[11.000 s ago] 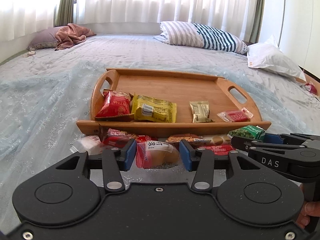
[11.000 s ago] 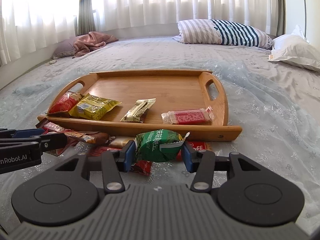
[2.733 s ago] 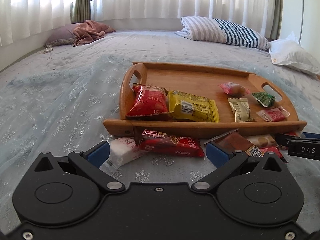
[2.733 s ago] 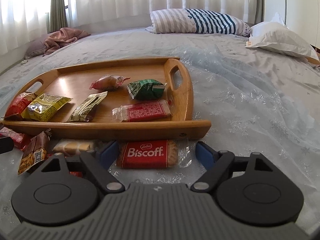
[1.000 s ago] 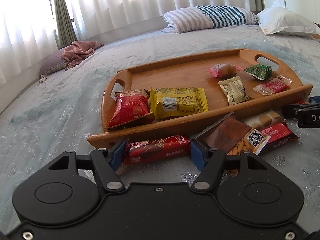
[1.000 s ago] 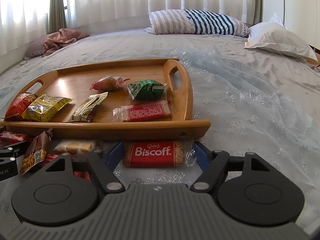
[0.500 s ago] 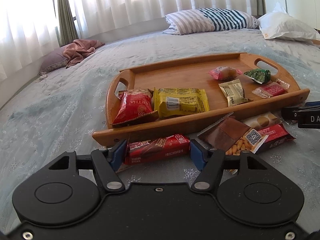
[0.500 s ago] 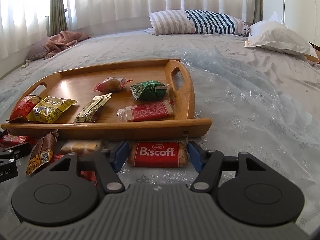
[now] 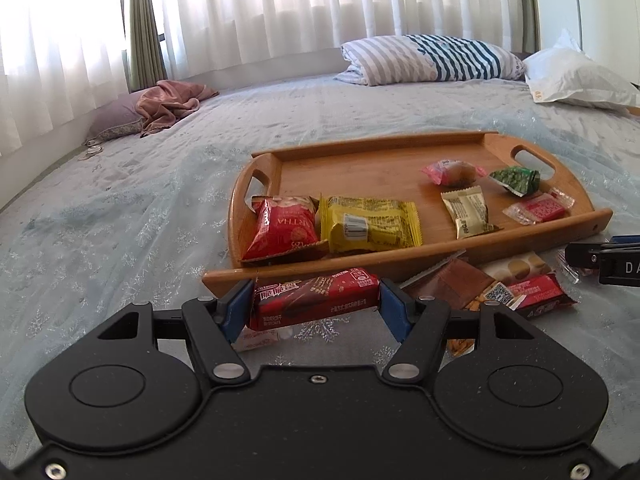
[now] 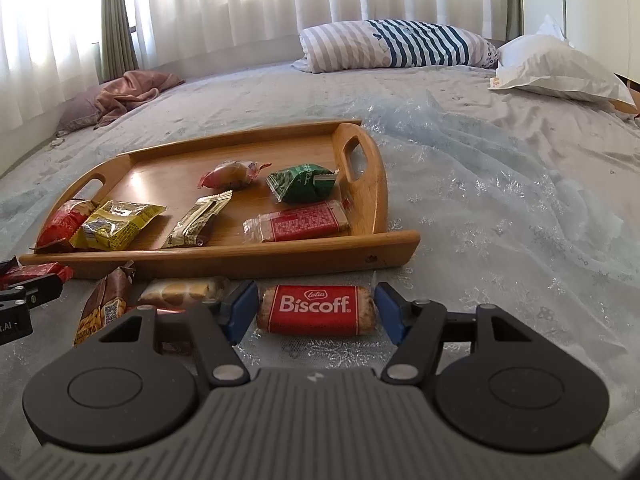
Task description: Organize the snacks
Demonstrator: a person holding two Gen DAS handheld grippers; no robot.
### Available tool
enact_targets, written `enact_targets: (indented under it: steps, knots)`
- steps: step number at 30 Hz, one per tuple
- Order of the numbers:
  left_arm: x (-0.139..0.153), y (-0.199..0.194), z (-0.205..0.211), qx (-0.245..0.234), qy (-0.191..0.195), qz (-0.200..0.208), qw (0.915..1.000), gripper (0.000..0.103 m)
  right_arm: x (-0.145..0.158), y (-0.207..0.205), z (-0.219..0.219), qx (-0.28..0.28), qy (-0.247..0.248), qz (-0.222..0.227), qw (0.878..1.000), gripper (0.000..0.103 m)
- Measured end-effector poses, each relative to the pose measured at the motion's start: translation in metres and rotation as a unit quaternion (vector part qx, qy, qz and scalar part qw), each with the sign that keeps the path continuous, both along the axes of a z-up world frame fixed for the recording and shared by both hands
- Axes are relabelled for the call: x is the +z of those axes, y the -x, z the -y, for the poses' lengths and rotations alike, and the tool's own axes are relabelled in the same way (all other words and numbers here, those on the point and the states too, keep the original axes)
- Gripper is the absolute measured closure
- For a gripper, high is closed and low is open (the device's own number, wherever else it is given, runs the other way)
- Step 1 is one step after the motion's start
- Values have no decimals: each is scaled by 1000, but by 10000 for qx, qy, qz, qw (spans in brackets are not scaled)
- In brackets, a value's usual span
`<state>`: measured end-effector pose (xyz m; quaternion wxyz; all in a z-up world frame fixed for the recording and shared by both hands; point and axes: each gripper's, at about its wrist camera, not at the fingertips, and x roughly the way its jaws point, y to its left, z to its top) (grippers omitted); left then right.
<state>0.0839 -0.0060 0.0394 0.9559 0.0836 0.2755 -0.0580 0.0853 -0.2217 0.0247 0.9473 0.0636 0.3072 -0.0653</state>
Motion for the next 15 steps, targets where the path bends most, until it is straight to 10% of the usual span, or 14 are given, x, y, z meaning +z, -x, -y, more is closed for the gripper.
enact_targets:
  steps: [15]
  knots:
    - [24,-7,-2,-42,279,304,9991,38,39,-8,-10,262,51,491,9984,37]
